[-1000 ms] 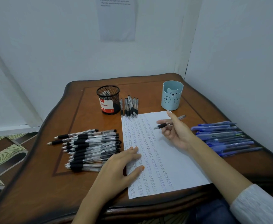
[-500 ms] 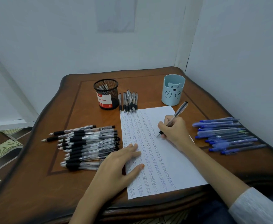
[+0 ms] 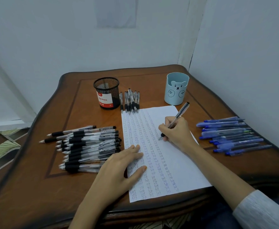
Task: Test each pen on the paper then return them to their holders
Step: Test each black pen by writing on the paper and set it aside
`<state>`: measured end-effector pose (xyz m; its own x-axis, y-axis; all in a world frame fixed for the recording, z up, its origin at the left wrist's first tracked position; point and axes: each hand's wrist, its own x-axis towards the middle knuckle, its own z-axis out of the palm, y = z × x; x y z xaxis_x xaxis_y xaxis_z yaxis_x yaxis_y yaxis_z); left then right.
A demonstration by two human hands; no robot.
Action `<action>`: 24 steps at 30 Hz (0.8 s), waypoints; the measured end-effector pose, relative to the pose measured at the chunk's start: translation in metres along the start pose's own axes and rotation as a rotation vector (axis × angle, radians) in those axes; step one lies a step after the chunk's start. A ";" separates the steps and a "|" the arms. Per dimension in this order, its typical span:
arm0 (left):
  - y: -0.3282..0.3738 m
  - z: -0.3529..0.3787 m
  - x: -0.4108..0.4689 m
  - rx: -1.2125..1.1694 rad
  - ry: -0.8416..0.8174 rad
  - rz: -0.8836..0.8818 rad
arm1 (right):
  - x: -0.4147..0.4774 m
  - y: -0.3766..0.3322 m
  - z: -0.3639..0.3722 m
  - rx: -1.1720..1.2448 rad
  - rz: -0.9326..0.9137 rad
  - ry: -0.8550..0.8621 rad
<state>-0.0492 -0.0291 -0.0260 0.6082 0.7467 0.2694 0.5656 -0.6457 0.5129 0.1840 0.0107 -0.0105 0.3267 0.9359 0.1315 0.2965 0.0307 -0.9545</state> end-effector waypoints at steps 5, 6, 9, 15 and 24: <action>0.001 0.000 0.000 0.003 0.002 0.003 | 0.001 0.001 -0.001 -0.008 0.022 0.001; 0.001 0.000 0.000 0.004 0.003 0.004 | 0.001 0.001 0.000 -0.007 0.024 0.002; 0.001 0.000 -0.001 0.003 0.006 0.003 | 0.000 0.000 0.000 0.003 0.018 0.004; 0.002 0.000 0.000 0.002 0.003 0.005 | 0.000 -0.001 -0.002 0.020 0.008 0.035; 0.001 0.000 0.000 0.021 -0.004 0.009 | 0.000 -0.001 -0.002 0.024 0.023 0.028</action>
<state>-0.0487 -0.0301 -0.0249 0.6156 0.7402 0.2705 0.5717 -0.6556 0.4933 0.1860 0.0102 -0.0090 0.3582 0.9264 0.1163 0.2673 0.0176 -0.9635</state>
